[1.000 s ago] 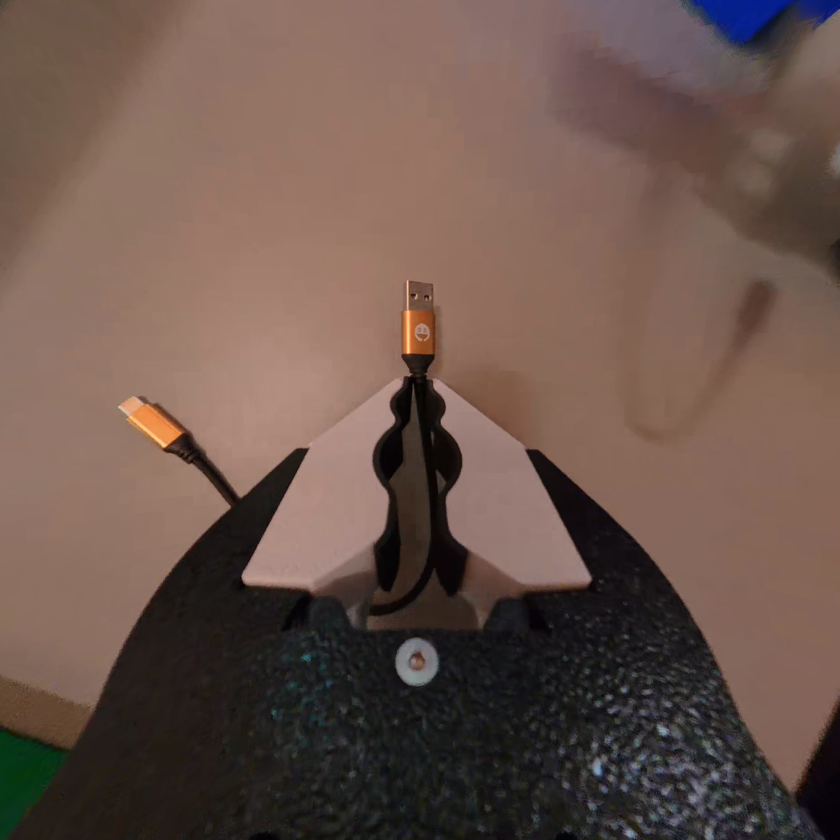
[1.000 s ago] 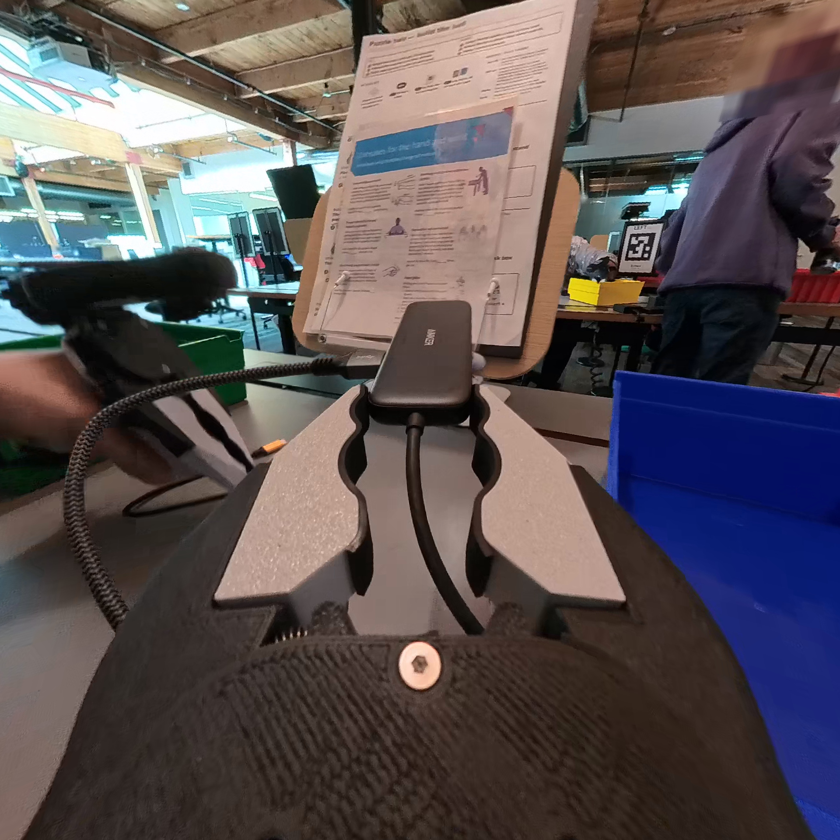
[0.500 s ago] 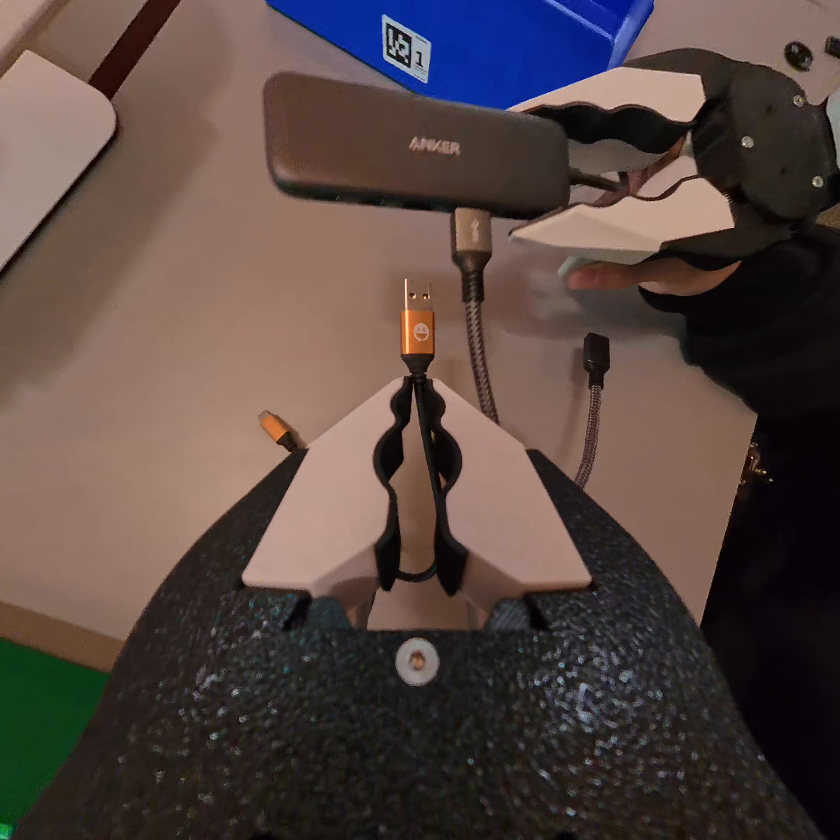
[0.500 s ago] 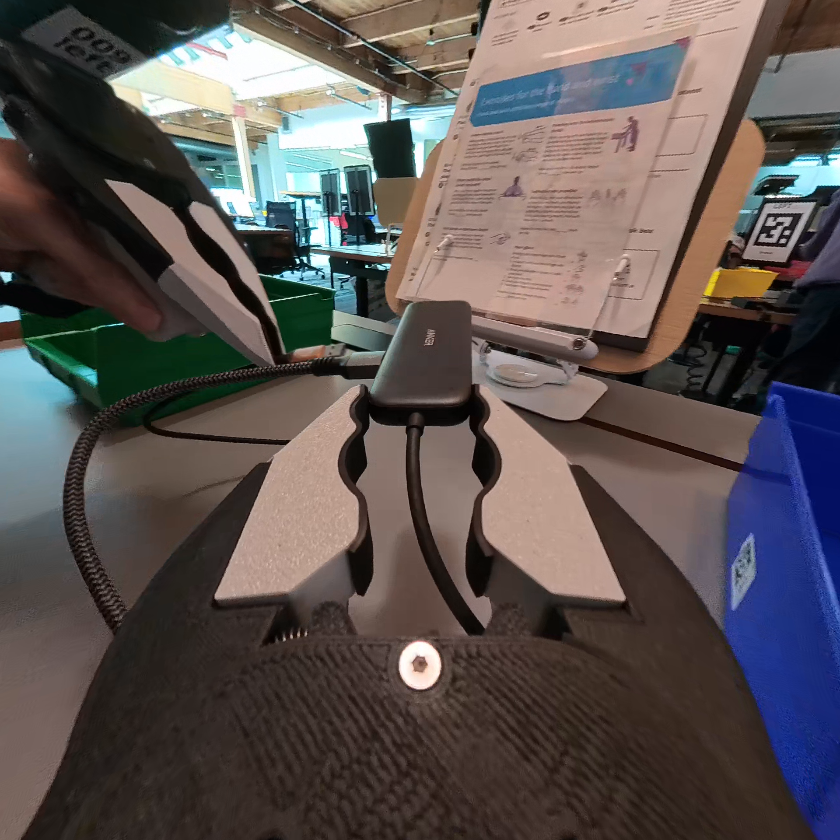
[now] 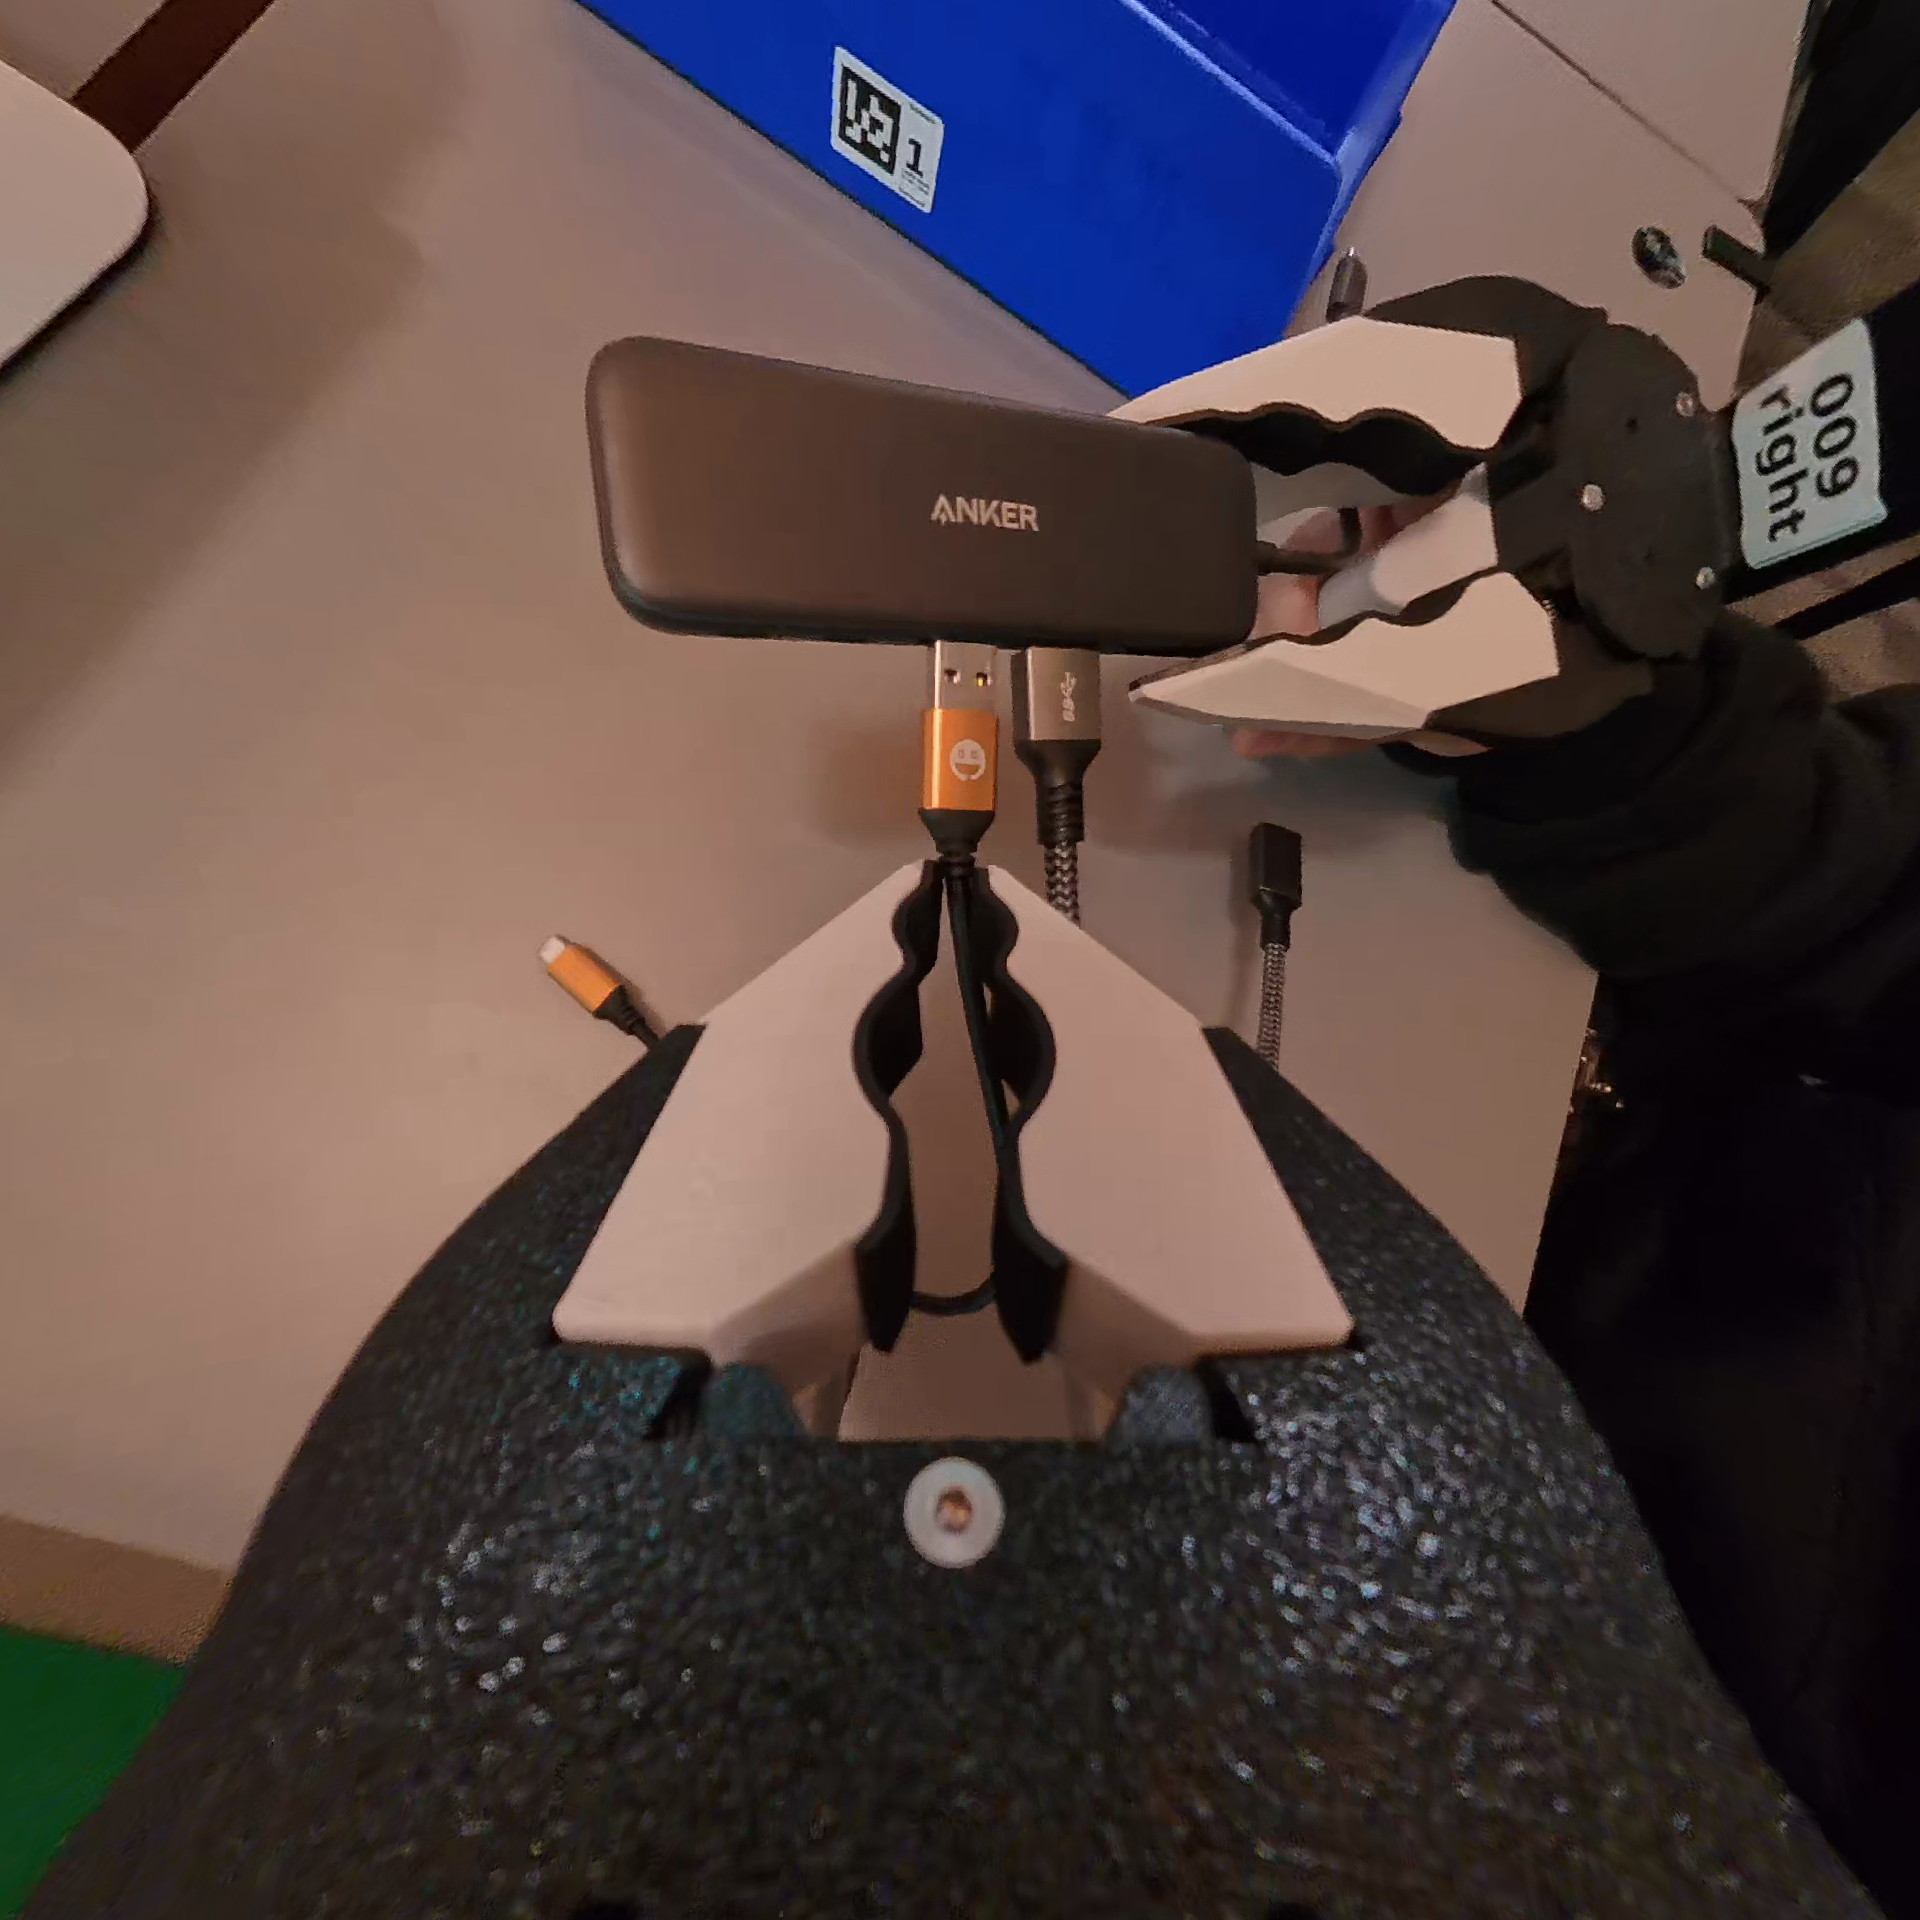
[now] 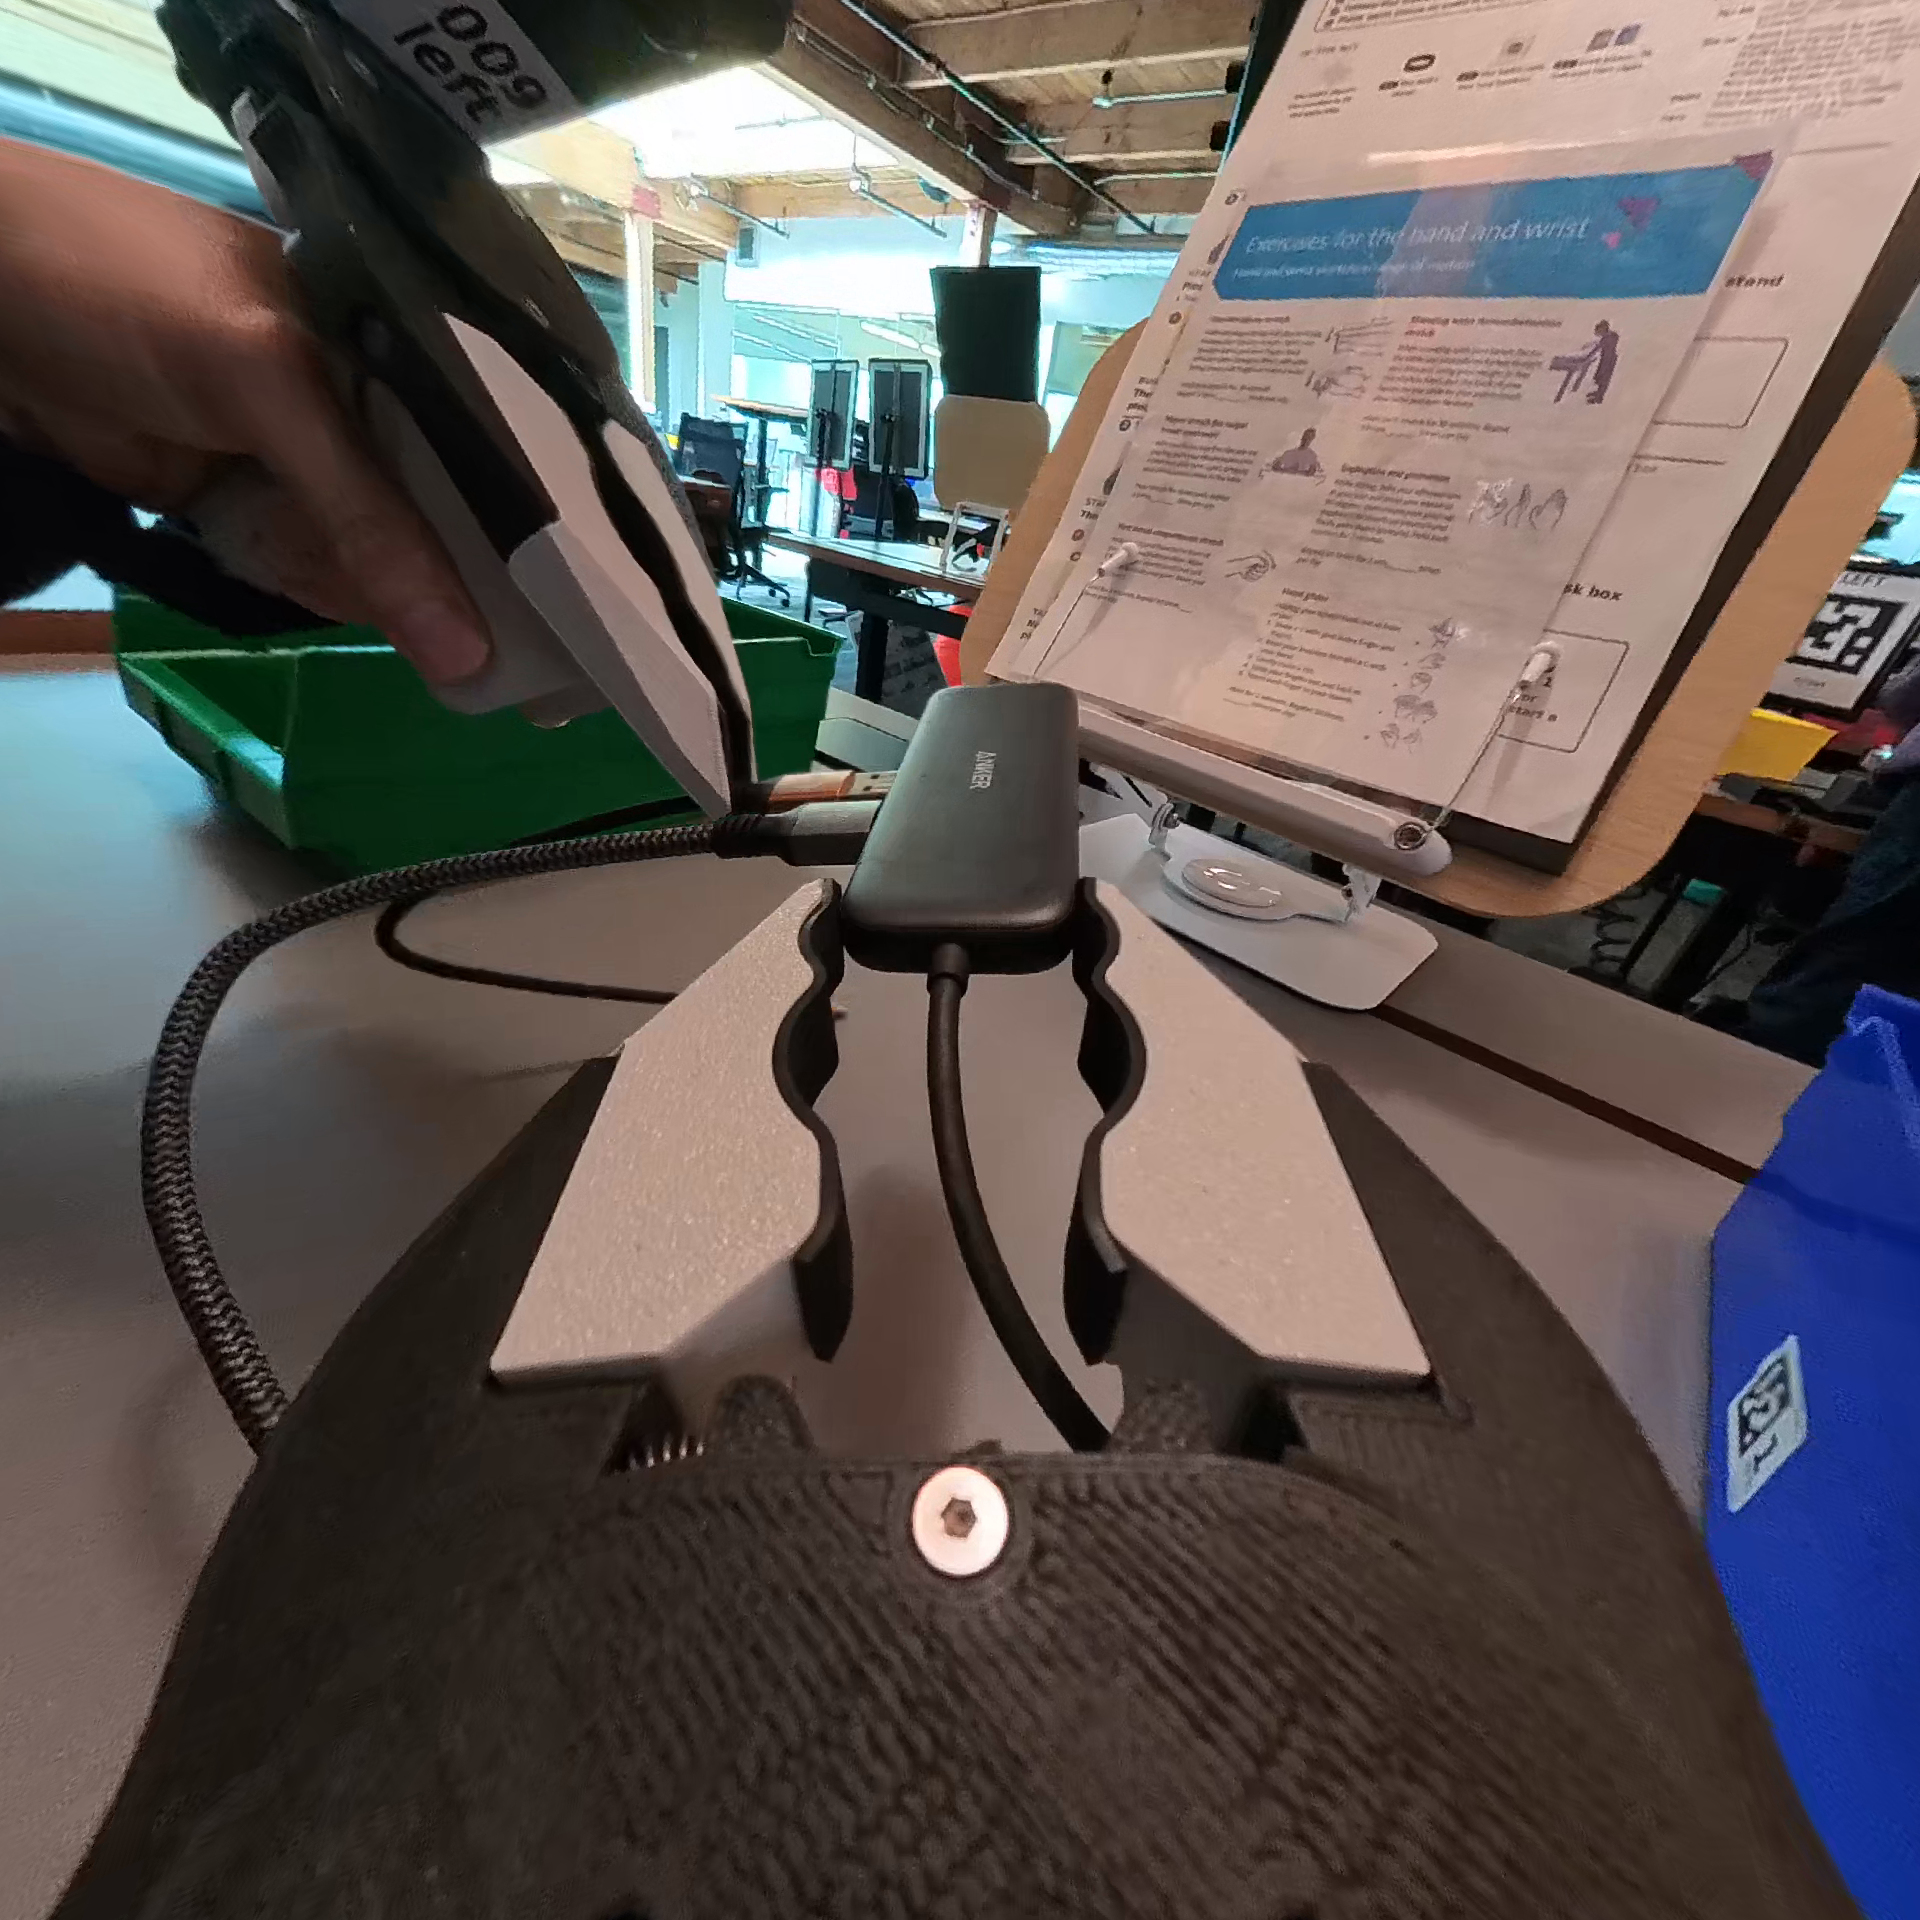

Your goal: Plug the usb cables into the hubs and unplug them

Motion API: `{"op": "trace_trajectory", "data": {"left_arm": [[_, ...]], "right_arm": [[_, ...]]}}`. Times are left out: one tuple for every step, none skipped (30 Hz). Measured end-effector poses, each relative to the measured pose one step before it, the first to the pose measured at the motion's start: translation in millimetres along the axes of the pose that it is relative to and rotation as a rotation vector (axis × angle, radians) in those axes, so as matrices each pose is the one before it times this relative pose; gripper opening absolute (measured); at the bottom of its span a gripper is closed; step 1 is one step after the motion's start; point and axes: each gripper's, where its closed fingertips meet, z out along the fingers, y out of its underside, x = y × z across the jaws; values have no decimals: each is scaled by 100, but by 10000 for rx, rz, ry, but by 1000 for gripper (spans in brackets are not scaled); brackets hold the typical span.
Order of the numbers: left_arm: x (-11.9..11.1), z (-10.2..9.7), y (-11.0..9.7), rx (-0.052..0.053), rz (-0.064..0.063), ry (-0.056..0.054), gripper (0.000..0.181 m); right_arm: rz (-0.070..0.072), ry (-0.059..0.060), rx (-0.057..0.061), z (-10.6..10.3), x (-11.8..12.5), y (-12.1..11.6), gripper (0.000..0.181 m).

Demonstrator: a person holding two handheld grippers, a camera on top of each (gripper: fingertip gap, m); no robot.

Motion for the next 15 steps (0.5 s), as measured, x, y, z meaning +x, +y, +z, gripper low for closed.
{"op": "trace_trajectory", "data": {"left_arm": [[-17,49,-40,49,-61,96,3],[-68,-44,-75,62,-40,22,3],[89,-99,-156,115,-16,90,3],[187,-119,-193,141,-50,150,3],[55,-34,-83,74,-42,79,3],[-46,36,-28,41,-23,38,4],[-112,55,-68,55,-74,5,4],[-190,12,-138,83,-84,-75,4],[-162,-45,-188,104,-28,-92,4],[-47,-94,-277,160,-1,-53,4],[169,-108,-320,188,-26,71,4],[41,-17,-65,14,20,-33,4],[9,75,39,-45,102,-64,4],[-16,148,26,-53,109,-94,4],[-12,177,-89,18,103,-94,4]], "right_arm": [[-149,90,-67,22,83,90,44],[-132,29,-40,-26,33,57,44],[-42,22,-20,-15,58,38,44],[3,53,15,-23,98,-27,44],[13,23,47,-30,58,-103,44],[24,11,46,-17,15,-94,43],[3,37,-6,-3,53,-12,43],[-24,49,-34,-2,84,59,43],[-7,23,-13,-21,85,28,43],[31,1,5,-32,74,-10,44],[18,-32,28,-27,-11,-52,43],[-9,75,66,-22,59,-126,43],[-65,50,14,19,-32,-79,43],[-31,13,-50,54,-54,56,43],[44,35,-22,18,68,43,43]]}}
